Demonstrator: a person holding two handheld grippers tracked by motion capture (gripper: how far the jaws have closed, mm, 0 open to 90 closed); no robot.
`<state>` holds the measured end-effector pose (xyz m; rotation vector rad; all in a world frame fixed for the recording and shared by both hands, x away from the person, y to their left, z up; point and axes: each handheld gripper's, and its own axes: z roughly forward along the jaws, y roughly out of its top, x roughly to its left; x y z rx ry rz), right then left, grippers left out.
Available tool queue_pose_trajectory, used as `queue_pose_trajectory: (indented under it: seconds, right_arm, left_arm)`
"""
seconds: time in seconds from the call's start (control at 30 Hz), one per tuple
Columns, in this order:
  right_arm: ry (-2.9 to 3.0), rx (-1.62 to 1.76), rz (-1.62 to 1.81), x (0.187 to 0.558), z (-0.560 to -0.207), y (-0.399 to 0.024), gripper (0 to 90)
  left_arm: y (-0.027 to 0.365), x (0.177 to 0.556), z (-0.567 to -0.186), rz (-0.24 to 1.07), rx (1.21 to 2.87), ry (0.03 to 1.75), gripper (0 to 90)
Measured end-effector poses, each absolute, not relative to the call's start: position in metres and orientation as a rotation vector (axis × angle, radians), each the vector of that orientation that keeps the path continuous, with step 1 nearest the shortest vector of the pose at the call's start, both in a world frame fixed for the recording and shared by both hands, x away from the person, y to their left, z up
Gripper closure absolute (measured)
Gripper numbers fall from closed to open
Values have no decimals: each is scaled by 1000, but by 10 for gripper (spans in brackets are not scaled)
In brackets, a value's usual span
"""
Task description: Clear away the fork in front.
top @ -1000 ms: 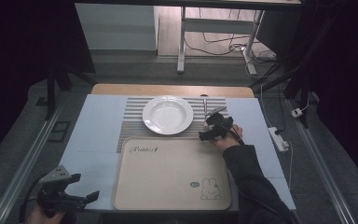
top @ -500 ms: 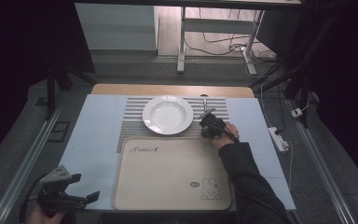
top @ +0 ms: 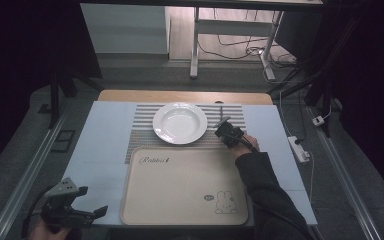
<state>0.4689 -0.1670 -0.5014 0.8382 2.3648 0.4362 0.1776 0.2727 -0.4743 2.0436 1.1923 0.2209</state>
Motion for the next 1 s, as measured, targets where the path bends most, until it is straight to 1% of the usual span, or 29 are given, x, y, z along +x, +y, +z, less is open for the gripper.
queue_pose_trajectory:
  seconds: [0.23, 0.47, 0.57, 0.6, 0.7, 1.0]
  right_arm:
    - [2338, 884, 562, 460, -482, -179, 899]
    - [2371, 897, 700, 438, -464, -191, 898]
    - [2394, 880, 765, 423, -458, -195, 898]
    - [2394, 880, 765, 423, -458, -195, 898]
    - [2423, 852, 804, 405, -453, -198, 898]
    - [2463, 823, 921, 370, -443, -207, 898]
  left_arm:
    - [277, 177, -474, 206, 2005, 1188, 0]
    - [277, 175, -473, 221, 1996, 1170, 0]
    - [278, 175, -472, 227, 1984, 1159, 0]
    - [279, 175, -472, 224, 1978, 1156, 0]
    - [280, 175, -472, 215, 1950, 1133, 0]
    - [275, 178, -469, 192, 1968, 1064, 0]
